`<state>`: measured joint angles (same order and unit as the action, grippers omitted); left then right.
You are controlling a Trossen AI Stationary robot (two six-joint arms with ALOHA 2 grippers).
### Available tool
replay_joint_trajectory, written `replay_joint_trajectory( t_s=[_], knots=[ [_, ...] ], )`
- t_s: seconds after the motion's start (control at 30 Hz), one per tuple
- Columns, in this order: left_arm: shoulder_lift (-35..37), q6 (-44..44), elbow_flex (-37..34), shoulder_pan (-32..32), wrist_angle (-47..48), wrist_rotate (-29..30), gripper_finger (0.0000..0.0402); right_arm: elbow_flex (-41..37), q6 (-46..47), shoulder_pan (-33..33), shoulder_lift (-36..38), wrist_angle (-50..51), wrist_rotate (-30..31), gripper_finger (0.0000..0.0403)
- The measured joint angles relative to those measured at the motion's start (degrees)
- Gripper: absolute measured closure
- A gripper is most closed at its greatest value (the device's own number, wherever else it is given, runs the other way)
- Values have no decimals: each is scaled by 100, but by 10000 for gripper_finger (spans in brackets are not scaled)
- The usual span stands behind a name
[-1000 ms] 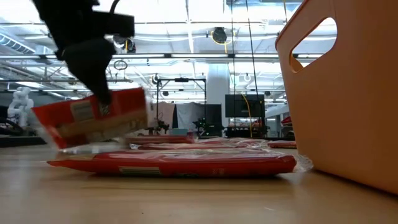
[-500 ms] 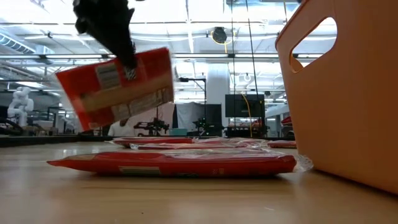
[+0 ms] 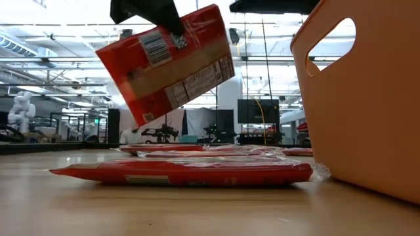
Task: Sort popcorn bags into baskets
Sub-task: Put the red popcorn bag into the orange bin
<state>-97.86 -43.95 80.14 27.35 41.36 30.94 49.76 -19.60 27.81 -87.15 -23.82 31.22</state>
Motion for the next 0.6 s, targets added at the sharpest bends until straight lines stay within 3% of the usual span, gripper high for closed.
replay_joint_trajectory(
  t_s=[0.2,0.37,0.6],
  knots=[
    [0,285,0,-9,-123,-48,398,287,-366,-224,47,27,-39,191],
    [0,1034,0,-7,-616,-50,398,297,-222,-702,-52,241,-1222,177],
    [0,1666,0,-48,-952,-48,396,294,-87,-935,-73,622,-1538,216]
  ],
)
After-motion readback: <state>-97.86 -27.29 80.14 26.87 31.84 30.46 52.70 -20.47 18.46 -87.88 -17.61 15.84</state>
